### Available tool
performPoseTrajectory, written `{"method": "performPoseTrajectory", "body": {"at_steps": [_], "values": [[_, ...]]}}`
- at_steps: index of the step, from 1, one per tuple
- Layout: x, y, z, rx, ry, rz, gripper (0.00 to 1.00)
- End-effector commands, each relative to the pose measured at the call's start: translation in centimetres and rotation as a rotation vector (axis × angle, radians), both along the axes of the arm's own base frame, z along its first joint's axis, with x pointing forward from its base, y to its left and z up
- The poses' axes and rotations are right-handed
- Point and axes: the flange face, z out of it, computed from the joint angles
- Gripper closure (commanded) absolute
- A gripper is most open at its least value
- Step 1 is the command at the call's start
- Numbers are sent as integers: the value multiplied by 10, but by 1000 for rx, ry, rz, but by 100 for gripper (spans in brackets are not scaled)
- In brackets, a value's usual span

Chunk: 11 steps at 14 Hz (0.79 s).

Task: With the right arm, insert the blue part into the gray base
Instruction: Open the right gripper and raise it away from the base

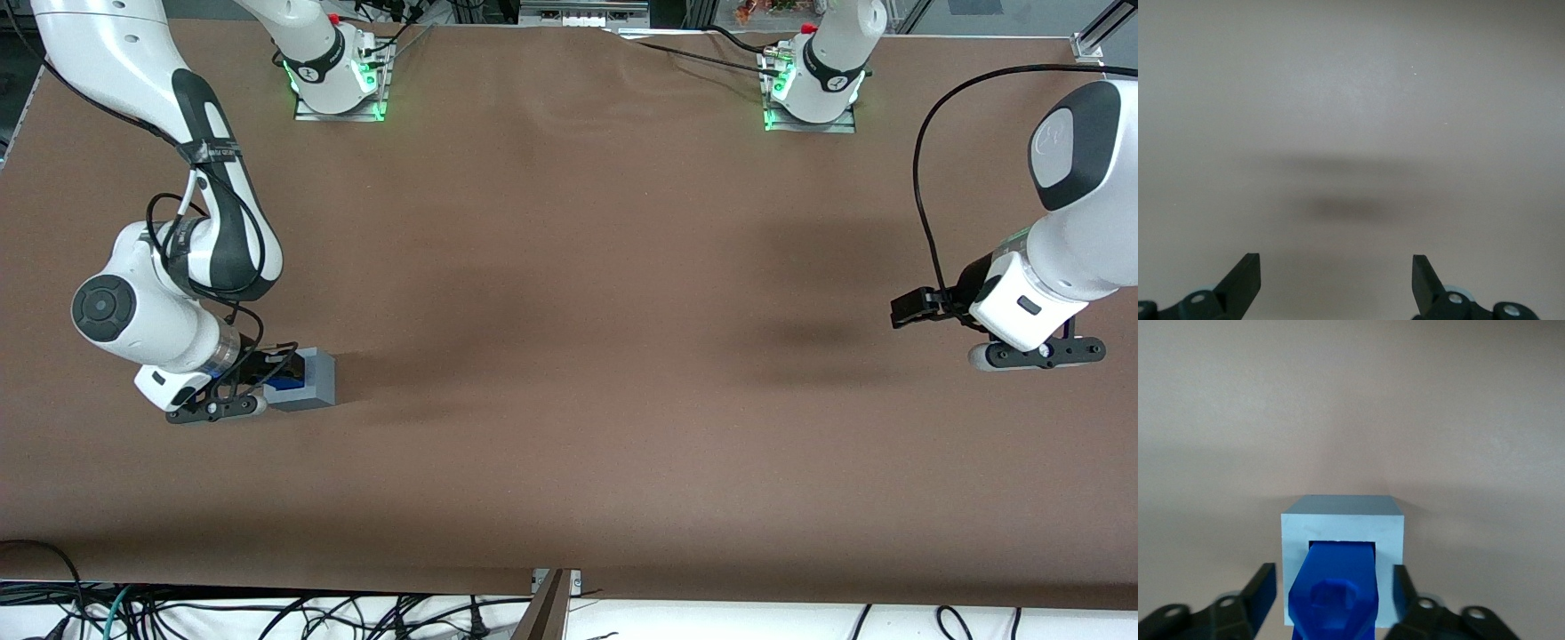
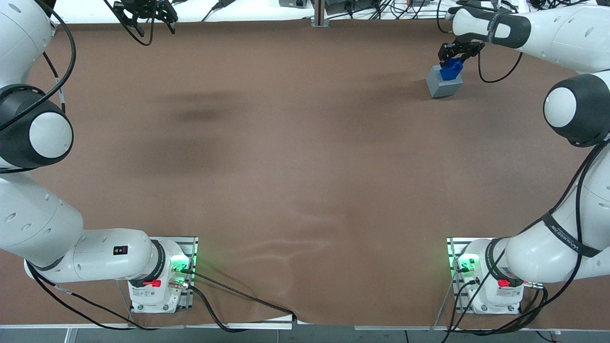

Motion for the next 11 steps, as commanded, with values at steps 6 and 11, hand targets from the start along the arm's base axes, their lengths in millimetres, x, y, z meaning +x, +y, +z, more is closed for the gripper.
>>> {"method": "performPoseTrajectory", "body": {"at_steps": [6,11], "values": [[-31,2,144,37,-6,16,0],[-80,-4,232,51,44,20,0]]}}
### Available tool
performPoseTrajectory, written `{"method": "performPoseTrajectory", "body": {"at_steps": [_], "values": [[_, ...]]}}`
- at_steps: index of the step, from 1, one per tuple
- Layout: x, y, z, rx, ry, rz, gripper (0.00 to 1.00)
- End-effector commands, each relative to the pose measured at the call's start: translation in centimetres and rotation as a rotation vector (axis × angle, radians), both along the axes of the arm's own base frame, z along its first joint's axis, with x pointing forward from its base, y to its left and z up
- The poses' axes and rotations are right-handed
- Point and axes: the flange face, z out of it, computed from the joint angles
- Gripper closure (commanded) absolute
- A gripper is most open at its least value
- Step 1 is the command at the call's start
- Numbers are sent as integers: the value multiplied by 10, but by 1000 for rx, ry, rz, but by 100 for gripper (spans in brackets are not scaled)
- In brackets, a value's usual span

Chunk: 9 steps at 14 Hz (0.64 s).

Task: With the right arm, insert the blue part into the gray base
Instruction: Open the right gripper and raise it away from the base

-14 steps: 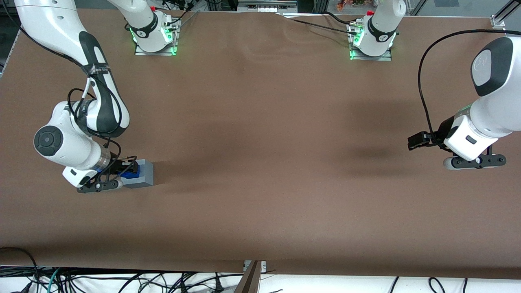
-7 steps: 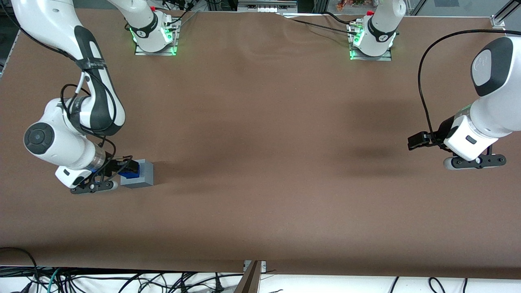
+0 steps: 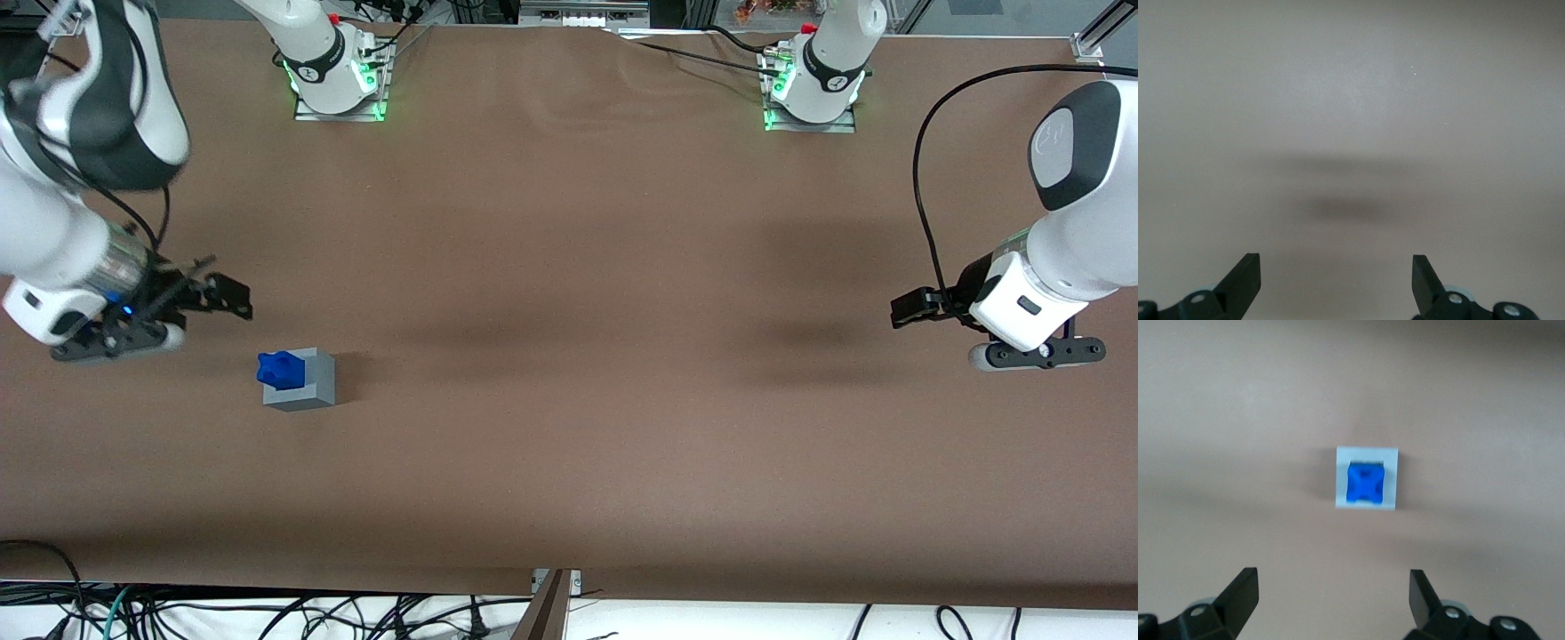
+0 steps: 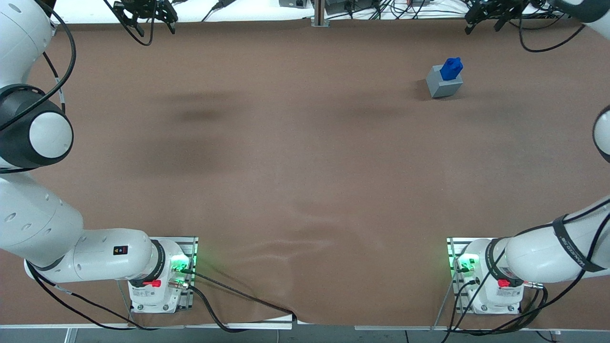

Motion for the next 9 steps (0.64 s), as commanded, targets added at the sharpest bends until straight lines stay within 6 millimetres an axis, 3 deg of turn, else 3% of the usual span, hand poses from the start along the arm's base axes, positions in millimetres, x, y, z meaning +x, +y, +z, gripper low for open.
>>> {"method": "performPoseTrajectory", "body": {"at_steps": [1,3,6,9], "values": [[-26,-2,29,15,17,6,0],[-38,-4,42,14,39,11,0],[-36,-3,60,2,43,23,0],[-38,-2,64,-1,57,26,0]]}}
